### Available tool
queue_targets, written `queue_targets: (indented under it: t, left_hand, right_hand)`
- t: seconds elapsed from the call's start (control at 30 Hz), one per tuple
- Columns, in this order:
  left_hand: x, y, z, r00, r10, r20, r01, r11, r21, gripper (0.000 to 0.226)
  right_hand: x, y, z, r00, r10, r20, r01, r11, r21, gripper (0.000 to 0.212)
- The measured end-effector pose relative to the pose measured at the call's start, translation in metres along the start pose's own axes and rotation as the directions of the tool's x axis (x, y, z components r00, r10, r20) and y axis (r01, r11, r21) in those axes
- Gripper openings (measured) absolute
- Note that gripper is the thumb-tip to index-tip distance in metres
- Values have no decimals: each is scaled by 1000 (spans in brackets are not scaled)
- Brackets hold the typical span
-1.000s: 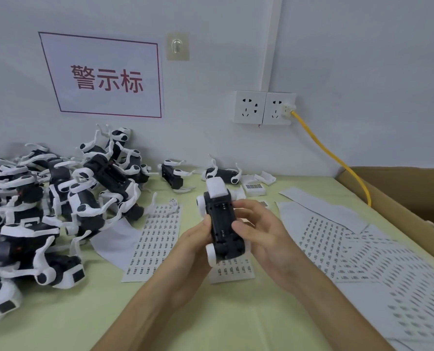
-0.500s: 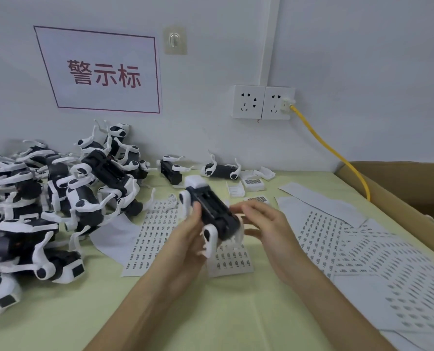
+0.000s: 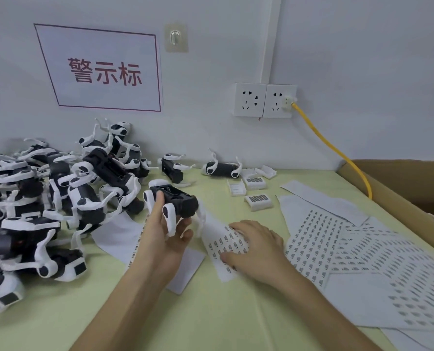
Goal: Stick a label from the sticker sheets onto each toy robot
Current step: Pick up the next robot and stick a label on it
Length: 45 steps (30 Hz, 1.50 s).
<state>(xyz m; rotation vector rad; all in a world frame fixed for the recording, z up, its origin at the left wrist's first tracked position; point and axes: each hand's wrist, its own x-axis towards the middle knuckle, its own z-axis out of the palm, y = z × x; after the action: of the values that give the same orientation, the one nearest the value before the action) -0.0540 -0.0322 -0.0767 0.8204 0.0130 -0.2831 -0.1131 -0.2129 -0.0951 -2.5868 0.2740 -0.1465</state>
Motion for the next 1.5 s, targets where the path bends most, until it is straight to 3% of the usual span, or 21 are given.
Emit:
queue_targets:
  t: [0.17, 0.23, 0.33, 0.5, 0.7, 0.87, 1.03, 1.27, 1.5]
  left_hand:
    - [-5, 3, 0, 995, -15, 95, 13, 1000, 24, 27]
    - [-6, 4, 0, 994, -43, 102, 41, 999, 20, 38]
    - [-9, 5, 2, 979, -39, 198, 36, 999, 19, 22]
    - [-20, 2, 8, 918, -161, 362, 111, 981, 156, 58]
    - [-30, 1, 14, 868, -177, 463, 79, 971, 224, 68]
    - [-30, -1, 14, 831, -235, 504, 164, 970, 180, 80]
    - [-30, -6, 15, 865, -215, 454, 144, 972, 186, 102]
    - [-30, -5, 17, 906, -158, 394, 70, 971, 229, 79]
    - [-29, -5, 15, 914, -122, 387, 6, 958, 288, 71]
  right_hand:
    - [-4, -2, -10, 978, -66, -198, 147, 892, 428, 65]
    - [-4, -4, -14, 957, -62, -284, 204, 841, 501, 67]
    - [-4, -5, -22, 918, -111, -380, 329, 750, 574, 61]
    - [-4, -5, -31, 904, -181, -386, 410, 618, 671, 61]
    - [-8, -9, -30, 898, -263, -354, 435, 654, 618, 53]
    - [-8, -14, -28, 874, -182, -451, 444, 675, 589, 18]
    - [-7, -13, -30, 834, -184, -520, 461, 749, 475, 22]
    - [-8, -11, -31, 818, -189, -543, 442, 811, 383, 23]
    - [-8, -11, -33, 770, -251, -586, 487, 825, 287, 20]
